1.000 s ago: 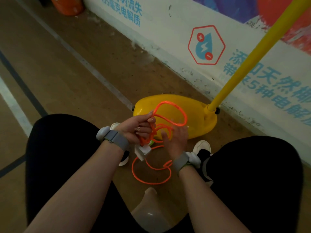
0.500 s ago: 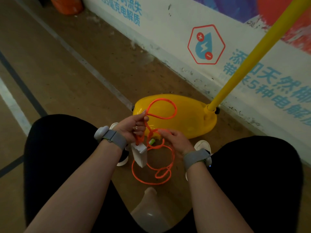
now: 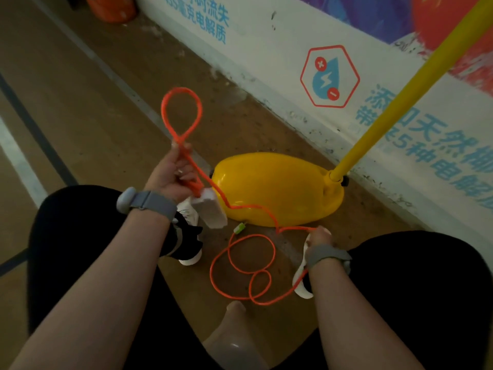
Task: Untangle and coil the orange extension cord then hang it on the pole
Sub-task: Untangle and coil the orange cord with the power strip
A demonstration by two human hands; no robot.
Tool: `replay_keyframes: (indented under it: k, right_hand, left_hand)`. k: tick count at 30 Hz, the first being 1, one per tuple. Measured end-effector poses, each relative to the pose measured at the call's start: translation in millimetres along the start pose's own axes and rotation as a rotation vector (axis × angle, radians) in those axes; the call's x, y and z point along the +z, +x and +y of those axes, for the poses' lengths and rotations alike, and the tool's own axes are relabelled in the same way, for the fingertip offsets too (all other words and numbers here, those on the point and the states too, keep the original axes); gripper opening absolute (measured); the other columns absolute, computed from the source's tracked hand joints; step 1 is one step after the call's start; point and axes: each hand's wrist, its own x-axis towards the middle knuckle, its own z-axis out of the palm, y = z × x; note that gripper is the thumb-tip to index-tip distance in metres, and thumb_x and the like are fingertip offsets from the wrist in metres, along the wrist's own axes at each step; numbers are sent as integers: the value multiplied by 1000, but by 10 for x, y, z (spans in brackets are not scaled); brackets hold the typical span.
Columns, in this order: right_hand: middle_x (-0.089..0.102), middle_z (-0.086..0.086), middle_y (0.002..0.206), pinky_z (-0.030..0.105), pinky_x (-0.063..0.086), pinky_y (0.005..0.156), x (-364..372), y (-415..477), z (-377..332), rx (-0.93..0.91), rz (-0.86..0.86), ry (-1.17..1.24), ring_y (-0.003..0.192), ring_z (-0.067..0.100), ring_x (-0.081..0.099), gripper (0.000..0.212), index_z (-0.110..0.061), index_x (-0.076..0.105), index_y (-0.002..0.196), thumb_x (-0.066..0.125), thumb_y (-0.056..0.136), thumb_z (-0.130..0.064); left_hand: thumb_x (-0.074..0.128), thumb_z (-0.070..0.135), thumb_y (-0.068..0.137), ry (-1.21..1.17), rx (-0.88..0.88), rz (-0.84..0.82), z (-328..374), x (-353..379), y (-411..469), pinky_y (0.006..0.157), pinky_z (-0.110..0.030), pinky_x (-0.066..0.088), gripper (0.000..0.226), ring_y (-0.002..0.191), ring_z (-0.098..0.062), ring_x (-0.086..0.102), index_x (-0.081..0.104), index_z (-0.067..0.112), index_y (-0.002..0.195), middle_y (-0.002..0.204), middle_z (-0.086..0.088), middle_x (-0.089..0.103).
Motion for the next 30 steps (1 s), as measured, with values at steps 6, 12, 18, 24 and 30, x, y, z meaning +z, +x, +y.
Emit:
replay_keyframes:
  k: [6,12,18,24,30]
  right_hand:
    - [50,16,136,34,38,97,440,-642,-214,-352,-50,-239,124,32,48,45,1,49,131,39,100,-31]
    - [63,5,118,35,41,91,501,-1030,-525,-462,-358,173,109,19,58,47,-15,59,117,25,102,-43]
    - [52,5,131,27,40,95,583,-1038,-347,-705,-547,-243,120,15,48,38,-18,47,134,50,97,-20]
    - [61,1,78,16,44,62,572,-1098,-374,-635,-727,-124,63,-3,56,14,-8,60,105,49,96,-9]
    - [53,12,72,31,37,63,489,-992,-411,-459,-749,394,67,19,47,23,-19,61,74,76,57,-23]
  left_hand:
    - [55,16,93,610,-271,80,-643,76,-2,30,-12,17,6,30,-2,23,59,12,96,45,9,33]
    - [50,13,97,806,-326,35,-833,107,-54,33,-12,23,23,33,-2,30,54,8,75,48,3,47]
    - [48,20,99,980,-243,53,-834,123,-83,32,-13,28,33,30,-4,34,53,5,70,39,3,50]
    - [43,27,100,746,-479,-82,-758,122,-116,33,-13,25,33,28,-3,30,46,12,70,37,7,39]
    - [59,41,87,564,-649,-520,-821,129,-202,32,-12,24,32,26,-1,32,56,13,73,33,9,38]
